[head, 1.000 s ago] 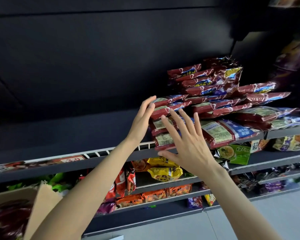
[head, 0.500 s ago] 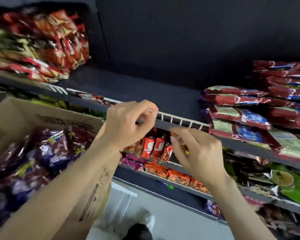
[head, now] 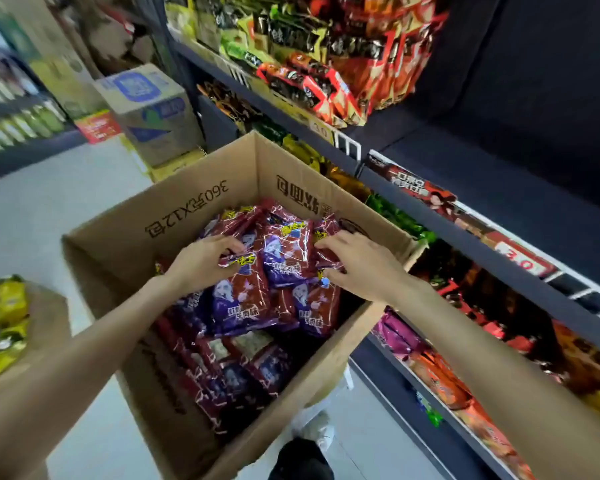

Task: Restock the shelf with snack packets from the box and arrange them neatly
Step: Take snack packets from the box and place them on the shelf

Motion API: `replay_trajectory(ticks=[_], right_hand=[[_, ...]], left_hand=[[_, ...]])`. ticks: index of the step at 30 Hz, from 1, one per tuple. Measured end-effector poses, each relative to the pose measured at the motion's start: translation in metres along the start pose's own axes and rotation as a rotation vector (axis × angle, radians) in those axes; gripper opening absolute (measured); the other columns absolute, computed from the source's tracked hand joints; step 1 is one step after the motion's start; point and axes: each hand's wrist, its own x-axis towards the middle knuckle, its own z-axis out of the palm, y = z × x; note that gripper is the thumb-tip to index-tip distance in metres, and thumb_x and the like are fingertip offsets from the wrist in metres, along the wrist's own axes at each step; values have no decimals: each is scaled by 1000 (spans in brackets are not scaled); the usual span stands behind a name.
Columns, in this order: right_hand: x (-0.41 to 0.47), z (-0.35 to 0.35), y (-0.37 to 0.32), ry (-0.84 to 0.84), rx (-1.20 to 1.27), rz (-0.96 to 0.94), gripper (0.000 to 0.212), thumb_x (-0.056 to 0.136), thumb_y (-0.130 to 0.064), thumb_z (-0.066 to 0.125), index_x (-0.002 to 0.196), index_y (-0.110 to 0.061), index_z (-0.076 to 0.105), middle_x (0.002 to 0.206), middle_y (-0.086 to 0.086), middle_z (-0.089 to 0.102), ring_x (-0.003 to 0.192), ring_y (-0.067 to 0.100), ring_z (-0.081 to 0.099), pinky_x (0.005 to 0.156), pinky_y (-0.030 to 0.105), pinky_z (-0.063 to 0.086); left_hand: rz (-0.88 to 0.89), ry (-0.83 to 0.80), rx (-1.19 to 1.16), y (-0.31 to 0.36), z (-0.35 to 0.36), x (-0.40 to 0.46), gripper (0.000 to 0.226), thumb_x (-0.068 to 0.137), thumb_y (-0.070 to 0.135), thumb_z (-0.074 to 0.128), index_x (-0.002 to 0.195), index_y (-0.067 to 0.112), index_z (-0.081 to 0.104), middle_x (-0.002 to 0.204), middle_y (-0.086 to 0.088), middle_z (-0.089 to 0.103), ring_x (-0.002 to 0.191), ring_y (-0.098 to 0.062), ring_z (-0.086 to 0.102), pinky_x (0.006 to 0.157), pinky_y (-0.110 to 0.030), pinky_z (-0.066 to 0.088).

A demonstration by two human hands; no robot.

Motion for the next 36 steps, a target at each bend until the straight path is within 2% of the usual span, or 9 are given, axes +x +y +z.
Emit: replay_trajectory(ticks=[3,7,10,15,22,26,30,33,36], right_hand=[[65,31,2,-137,-99,4,56,93,-39,54,143,-23,33,142,4,41,128,26,39,101,40,41],[133,70,8,-222,-176,14,62,91,-45,54,143,-18,33,143,10,39,129,31,37,104,44,37],[169,92,11,-253,-235,19,67,92,-42,54,146,-13,27,148,14,33,135,32,29,108,43,31],[195,117,14,-334,-293,123,80,89,-49,54,149,-11,16,151,18,25,140,34,19,116,50,12],[192,108,19,-254,-326,158,65,87,-48,58,135,-10,41,134,15,44,126,34,35,105,44,29],[179,96,28,-302,-236,148,63,87,-48,58,136,-15,35,132,13,50,124,33,42,105,44,31],[167,89,32,-206,-418,101,58,86,-53,57,127,-16,40,117,8,62,115,29,51,99,45,31],[164,83,37,-155,-516,125,60,86,-52,57,128,-14,42,126,10,55,120,30,45,102,44,31],[163,79,39,-265,-452,218,66,85,-55,57,134,-17,37,133,12,48,124,34,39,100,47,34]], left_hand=[[-55,-103,72,-36,19,17,55,81,40,68,131,27,47,130,2,52,119,-18,50,91,-33,45],[-31,-296,243,-58,45,36,94,79,51,66,150,19,14,149,-7,29,135,-27,30,107,-38,34],[-16,-351,295,-64,60,46,101,80,57,61,151,14,2,152,-8,23,138,-26,23,111,-36,25],[-8,-390,255,-62,71,56,101,80,56,63,150,14,5,145,-10,30,133,-28,29,112,-39,24],[25,-380,35,-68,71,56,89,76,58,66,145,21,24,128,-7,39,111,-23,48,89,-33,42],[63,-404,-2,-70,73,54,82,79,65,56,145,30,21,133,-7,43,116,-25,45,96,-36,41],[101,-395,22,-63,68,54,77,84,59,54,146,28,22,127,-6,54,111,-24,51,95,-33,35],[117,-379,54,-62,66,56,75,84,60,54,145,29,24,123,-2,56,110,-21,53,93,-36,36],[133,-347,59,-61,66,57,75,83,60,54,145,29,26,125,-1,55,112,-20,52,93,-36,38]])
